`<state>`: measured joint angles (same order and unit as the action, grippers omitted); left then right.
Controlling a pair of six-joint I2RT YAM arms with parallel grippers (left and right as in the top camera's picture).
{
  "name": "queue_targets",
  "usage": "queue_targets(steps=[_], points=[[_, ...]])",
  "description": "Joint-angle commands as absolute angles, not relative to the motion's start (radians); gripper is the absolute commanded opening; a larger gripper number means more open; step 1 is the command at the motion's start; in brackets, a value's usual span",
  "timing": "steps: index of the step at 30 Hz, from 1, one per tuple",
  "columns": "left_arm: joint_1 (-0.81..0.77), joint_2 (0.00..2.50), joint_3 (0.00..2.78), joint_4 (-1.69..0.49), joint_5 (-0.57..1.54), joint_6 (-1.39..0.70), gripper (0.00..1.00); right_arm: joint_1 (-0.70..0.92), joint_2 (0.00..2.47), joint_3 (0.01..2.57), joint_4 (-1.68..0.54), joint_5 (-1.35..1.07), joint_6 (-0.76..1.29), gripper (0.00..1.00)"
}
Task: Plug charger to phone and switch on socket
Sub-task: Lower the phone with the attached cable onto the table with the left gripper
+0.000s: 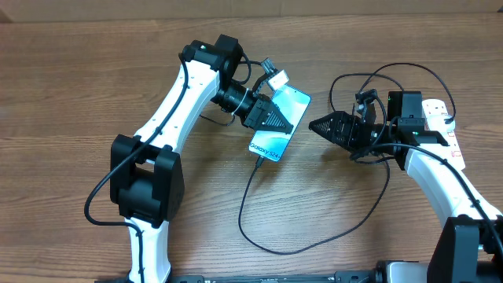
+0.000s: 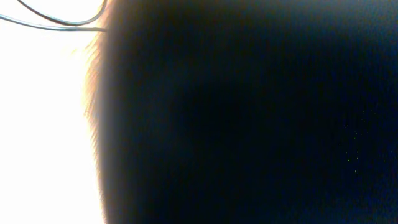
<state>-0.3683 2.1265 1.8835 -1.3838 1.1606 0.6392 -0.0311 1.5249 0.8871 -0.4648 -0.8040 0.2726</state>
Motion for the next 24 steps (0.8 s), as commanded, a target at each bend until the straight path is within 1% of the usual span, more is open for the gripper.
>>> queue_targets(steps=[1,6,8,10,13,16,20,24], points=[[-0.371,2.101,1.887,-1.386,1.147,0.665,0.04,-0.034,1.515,0.904,-0.466,-0.799,0.256,1.00],[-0.381,2.106,1.883,-1.357,1.032,0.545,0.04,-0.034,1.515,0.904,-0.480,-0.757,0.257,1.00],[-0.386,2.106,1.881,-1.329,0.995,0.459,0.04,-0.034,1.515,0.904,-0.487,-0.748,0.257,1.00],[-0.389,2.106,1.880,-1.288,0.942,0.331,0.04,-0.034,1.515,0.904,-0.493,-0.748,0.257,1.00],[-0.400,2.106,1.880,-1.224,0.788,0.076,0.04,-0.034,1.515,0.904,-0.498,-0.742,0.257,1.00],[-0.413,2.106,1.880,-1.194,0.619,-0.117,0.04,-0.034,1.515,0.904,-0.506,-0.716,0.257,1.00],[-0.435,2.106,1.880,-1.172,0.417,-0.261,0.04,-0.034,1.515,0.904,-0.531,-0.651,0.257,1.00],[-0.461,2.106,1.880,-1.164,0.260,-0.373,0.04,-0.034,1.515,0.904,-0.533,-0.574,0.257,1.00]])
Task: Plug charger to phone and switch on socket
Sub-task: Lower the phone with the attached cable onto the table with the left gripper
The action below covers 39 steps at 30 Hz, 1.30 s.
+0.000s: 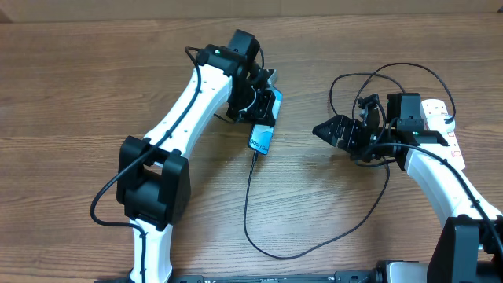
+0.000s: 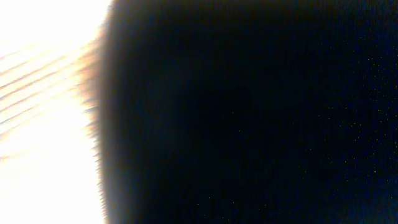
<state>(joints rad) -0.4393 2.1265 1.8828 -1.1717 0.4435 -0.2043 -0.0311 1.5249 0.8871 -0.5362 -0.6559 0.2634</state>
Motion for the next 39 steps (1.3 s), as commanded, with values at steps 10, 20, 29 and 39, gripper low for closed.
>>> queue_targets(steps=[10,20,29,39], points=[[-0.512,2.106,1.835,-1.112,0.122,-0.506,0.04,-0.034,1.515,0.904,-0.545,-0.489,0.257,1.00],[-0.518,2.107,1.729,-1.003,0.154,-0.544,0.04,-0.034,1.515,0.904,-0.544,-0.489,0.257,1.00],[-0.519,2.107,1.628,-0.880,0.157,-0.584,0.04,-0.034,1.515,0.904,-0.545,-0.489,0.257,1.00],[-0.519,2.107,1.563,-0.827,0.157,-0.583,0.04,-0.034,1.515,0.904,-0.544,-0.489,0.257,1.00]])
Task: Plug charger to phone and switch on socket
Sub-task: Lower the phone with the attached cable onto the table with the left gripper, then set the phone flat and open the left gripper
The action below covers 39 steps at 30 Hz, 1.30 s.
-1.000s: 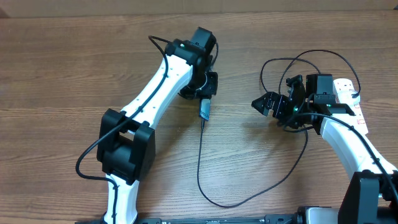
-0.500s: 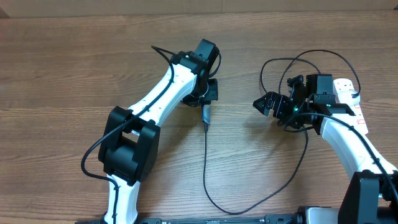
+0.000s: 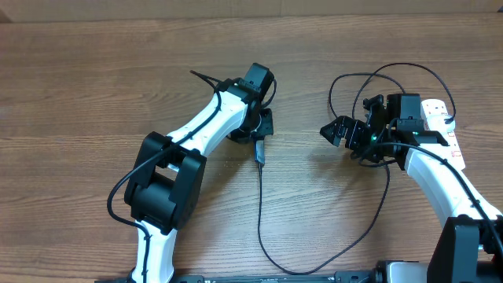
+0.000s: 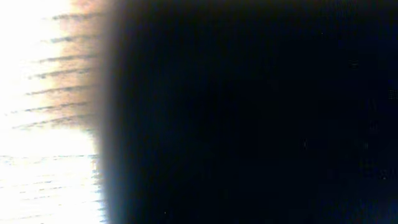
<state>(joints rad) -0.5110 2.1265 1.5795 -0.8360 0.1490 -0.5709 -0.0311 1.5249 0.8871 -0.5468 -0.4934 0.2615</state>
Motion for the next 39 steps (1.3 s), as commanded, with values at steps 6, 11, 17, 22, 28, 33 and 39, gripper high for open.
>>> queue_targets(steps=[6,11,17,22,28,33,39], points=[[-0.519,2.107,1.523,-0.772,0.157,-0.584,0.04,-0.034,1.515,0.904,-0.544,-0.486,0.257,1.00],[-0.519,2.107,1.521,-0.770,0.157,-0.584,0.16,-0.034,1.515,0.904,-0.544,-0.486,0.257,1.00],[-0.518,2.107,1.521,-0.778,0.157,-0.583,0.30,-0.034,1.515,0.904,-0.544,-0.486,0.257,1.00],[-0.514,2.107,1.521,-0.786,0.157,-0.583,0.36,-0.034,1.515,0.904,-0.544,-0.486,0.257,1.00],[-0.505,2.107,1.521,-0.813,0.157,-0.583,0.41,-0.034,1.515,0.904,-0.544,-0.486,0.257,1.00],[-0.498,2.107,1.521,-0.839,0.157,-0.583,0.44,-0.034,1.515,0.904,-0.544,-0.486,0.257,1.00],[-0.496,2.107,1.521,-0.850,0.158,-0.583,0.50,-0.034,1.515,0.904,-0.544,-0.486,0.257,1.00]])
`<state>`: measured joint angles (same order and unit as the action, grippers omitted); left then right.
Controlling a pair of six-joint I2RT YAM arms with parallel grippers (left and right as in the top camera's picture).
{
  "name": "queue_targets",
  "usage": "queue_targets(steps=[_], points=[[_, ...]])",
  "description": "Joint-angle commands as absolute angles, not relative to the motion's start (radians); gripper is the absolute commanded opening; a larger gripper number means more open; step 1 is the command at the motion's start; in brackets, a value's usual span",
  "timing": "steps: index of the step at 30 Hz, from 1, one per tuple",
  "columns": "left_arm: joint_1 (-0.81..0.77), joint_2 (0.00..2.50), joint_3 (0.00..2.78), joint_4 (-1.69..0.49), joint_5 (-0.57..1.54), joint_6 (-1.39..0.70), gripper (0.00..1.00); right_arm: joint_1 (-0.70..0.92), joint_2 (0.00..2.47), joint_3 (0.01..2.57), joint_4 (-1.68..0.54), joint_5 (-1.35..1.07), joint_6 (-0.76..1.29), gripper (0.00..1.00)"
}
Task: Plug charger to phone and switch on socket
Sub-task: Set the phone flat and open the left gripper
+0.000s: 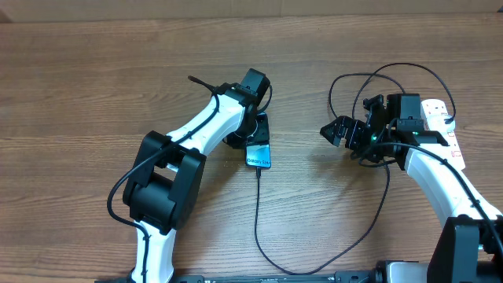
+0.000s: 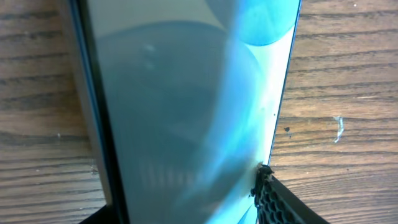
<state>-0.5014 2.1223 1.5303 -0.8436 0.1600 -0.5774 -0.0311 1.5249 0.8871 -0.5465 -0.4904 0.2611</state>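
Observation:
A phone with a blue lit screen lies face up at the table's middle, and its screen fills the left wrist view. My left gripper is shut on the phone's far end, with one black finger against its right edge. A thin black charger cable runs from the phone's near end down the table and loops right toward the white socket strip. My right gripper hovers right of the phone and left of the strip; its jaw state is unclear.
The cable makes wide loops near the front edge and above the right arm. Brown wooden tabletop stretches to the left. The right arm's white link lies along the right side.
The phone was on its edge under my left gripper; now it lies flat with the screen up, slightly nearer. The left wrist view changed from dark to showing the screen. The right arm is unchanged.
At first my left gripper held the phone tilted, screen up, further right, cable attached, with the right gripper pointing at it. Then the phone was turned on edge and further left while the right gripper drew back. Now it rests flat, screen up.

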Motion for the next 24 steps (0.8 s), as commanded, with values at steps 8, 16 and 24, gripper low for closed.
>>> queue_targets(steps=[8,16,24], points=[[-0.496,2.107,1.521,-0.879,0.157,-0.579,0.52,-0.034,1.515,0.904,-0.544,-0.486,0.257,1.00],[-0.491,2.107,1.521,-0.894,0.157,-0.579,0.54,-0.034,1.515,0.904,-0.544,-0.486,0.257,1.00],[-0.491,2.107,1.521,-0.913,0.157,-0.575,0.59,-0.034,1.515,0.904,-0.544,-0.486,0.257,1.00]])
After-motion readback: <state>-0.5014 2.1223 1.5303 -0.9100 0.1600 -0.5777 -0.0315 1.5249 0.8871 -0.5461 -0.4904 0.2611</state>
